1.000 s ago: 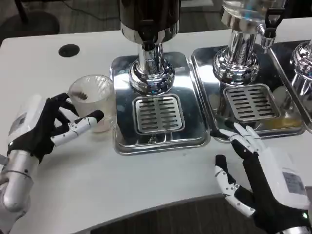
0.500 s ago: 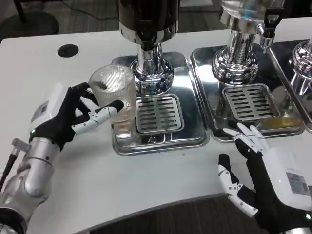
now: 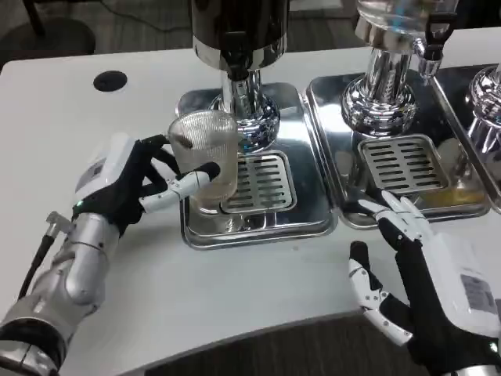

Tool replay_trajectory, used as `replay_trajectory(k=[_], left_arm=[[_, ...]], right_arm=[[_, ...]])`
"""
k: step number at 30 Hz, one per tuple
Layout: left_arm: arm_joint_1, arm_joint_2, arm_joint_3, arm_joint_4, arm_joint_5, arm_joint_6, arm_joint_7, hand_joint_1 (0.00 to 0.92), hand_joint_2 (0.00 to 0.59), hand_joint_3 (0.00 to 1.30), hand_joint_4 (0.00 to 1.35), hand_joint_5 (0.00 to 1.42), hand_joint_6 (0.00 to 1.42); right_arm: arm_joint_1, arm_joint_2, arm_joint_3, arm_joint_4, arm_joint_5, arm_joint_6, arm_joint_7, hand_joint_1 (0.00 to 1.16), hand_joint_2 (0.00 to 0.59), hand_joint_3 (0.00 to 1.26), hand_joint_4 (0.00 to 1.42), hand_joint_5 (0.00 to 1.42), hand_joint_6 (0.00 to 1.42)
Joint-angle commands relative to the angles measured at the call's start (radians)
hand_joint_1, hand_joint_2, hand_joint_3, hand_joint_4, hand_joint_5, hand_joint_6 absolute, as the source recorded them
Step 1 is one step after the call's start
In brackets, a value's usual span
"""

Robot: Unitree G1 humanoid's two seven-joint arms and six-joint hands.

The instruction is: Grasp the cup under the faucet to collect the drink, then remove the cup.

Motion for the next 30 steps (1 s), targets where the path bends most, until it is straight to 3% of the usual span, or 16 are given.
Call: replay_trajectory(k=[1, 18, 30], left_arm=[[-0.047, -0.024, -0.014, 0.004, 0.018, 0.002, -0.007, 0.283, 0.240, 0.45, 0.55, 0.83, 1.24], [-0.105, -0.088, -0.055, 0.026, 0.062, 0.079, -0.025, 0.283, 0.240, 0.45, 0.55, 0.83, 1.20], [-0.108, -0.087, -0.065, 0.032, 0.068, 0.106, -0.074, 0.254, 0.230, 0.41, 0.50, 0.76, 1.07]], right_arm=[[0.009, 0.006, 0.000, -0.020, -0.011, -0.006, -0.007, 0.43, 0.549, 0.29, 0.13, 0.10, 0.23], [0.037, 0.026, 0.000, -0.056, -0.022, 0.016, 0.007, 0.43, 0.549, 0.29, 0.13, 0.11, 0.23], [0.028, 0.038, 0.004, -0.047, -0.019, 0.016, 0.015, 0.43, 0.549, 0.29, 0.14, 0.11, 0.24]])
